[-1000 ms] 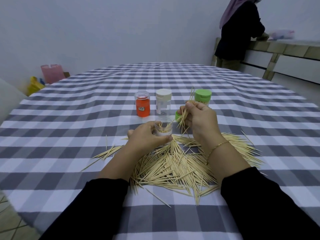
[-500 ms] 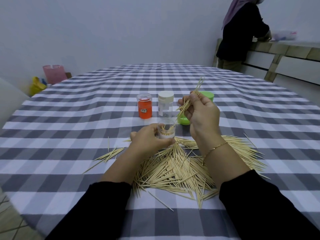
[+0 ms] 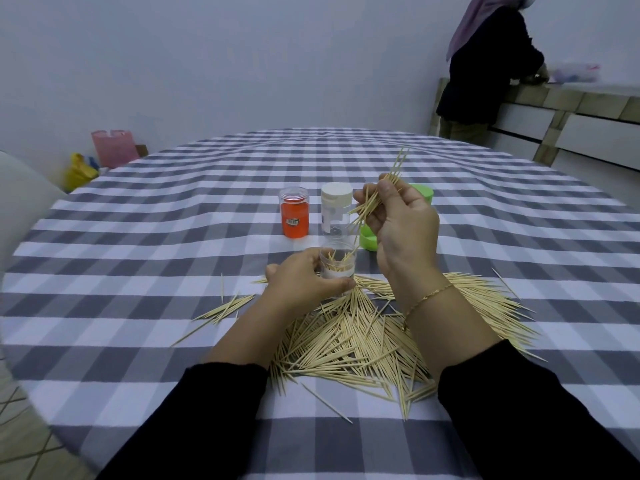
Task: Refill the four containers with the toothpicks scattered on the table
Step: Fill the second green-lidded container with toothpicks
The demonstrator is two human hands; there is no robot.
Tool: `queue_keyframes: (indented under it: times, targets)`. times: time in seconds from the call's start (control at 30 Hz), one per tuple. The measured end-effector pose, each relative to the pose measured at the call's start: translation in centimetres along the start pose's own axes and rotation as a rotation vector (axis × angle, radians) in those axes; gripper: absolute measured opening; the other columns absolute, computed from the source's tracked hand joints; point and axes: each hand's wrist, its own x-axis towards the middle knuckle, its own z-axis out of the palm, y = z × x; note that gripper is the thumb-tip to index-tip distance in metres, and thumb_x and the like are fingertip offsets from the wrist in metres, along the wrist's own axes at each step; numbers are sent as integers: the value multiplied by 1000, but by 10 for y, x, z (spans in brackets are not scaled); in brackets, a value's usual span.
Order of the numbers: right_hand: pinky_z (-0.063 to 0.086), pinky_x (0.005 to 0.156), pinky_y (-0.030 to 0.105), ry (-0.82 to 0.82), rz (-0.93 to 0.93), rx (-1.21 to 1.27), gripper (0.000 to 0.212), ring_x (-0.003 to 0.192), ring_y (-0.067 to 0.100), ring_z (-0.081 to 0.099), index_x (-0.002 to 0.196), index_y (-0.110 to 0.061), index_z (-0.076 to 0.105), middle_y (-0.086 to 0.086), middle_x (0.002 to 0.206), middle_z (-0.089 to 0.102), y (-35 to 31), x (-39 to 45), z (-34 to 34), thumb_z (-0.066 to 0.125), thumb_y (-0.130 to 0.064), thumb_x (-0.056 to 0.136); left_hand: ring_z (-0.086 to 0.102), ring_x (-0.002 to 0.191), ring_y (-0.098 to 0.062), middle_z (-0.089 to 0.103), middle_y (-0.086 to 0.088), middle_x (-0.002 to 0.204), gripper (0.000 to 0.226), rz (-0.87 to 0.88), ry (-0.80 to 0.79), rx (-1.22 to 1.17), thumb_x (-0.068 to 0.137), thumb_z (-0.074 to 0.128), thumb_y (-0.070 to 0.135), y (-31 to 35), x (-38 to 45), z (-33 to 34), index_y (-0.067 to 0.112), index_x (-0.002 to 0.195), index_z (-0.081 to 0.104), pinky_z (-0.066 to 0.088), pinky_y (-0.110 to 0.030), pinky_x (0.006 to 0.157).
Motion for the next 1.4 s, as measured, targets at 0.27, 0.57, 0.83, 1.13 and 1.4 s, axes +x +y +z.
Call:
queue_keyframes:
  times: [0.27,0.57,0.83,1.13,1.4]
  targets:
    - [57,71,27,-25,87,-81,13,74,20,67,87,-11,61,9,81,63,16,2,-9,52,-7,95,45,108,-6,67,15,111,53,14,11,3,76,72,55,2,-2,-1,35,123,59,17,-33,81]
    - [57,77,38,-84,120,-219,12,77,18,67,87,-9,62,5,76,67,30,-7,-14,54,-8,95,54,108,-5,69,16,104,43,26,7,-1,75,74,53,2,-3,-2,37,113,61,21,-36,81]
    - [56,75,37,-175,125,-396,12,76,19,66,85,-14,66,1,83,70,35,-12,-22,57,-11,93,58,104,-6,71,14,97,43,27,-3,-17,71,75,56,0,-1,-2,34,107,62,29,-40,93]
    - [52,92,44,-223,155,-391,17,105,23,65,103,-19,69,6,113,69,33,-12,-27,65,-16,87,53,115,-7,64,16,114,60,59,22,-2,77,73,50,3,-5,-2,41,130,46,27,-38,96]
    - [56,72,19,-329,47,-654,23,90,8,66,113,-14,69,-5,99,69,26,-14,-29,56,-15,94,49,121,-7,56,16,131,79,172,75,1,79,72,42,5,-7,-1,43,146,30,27,-37,95]
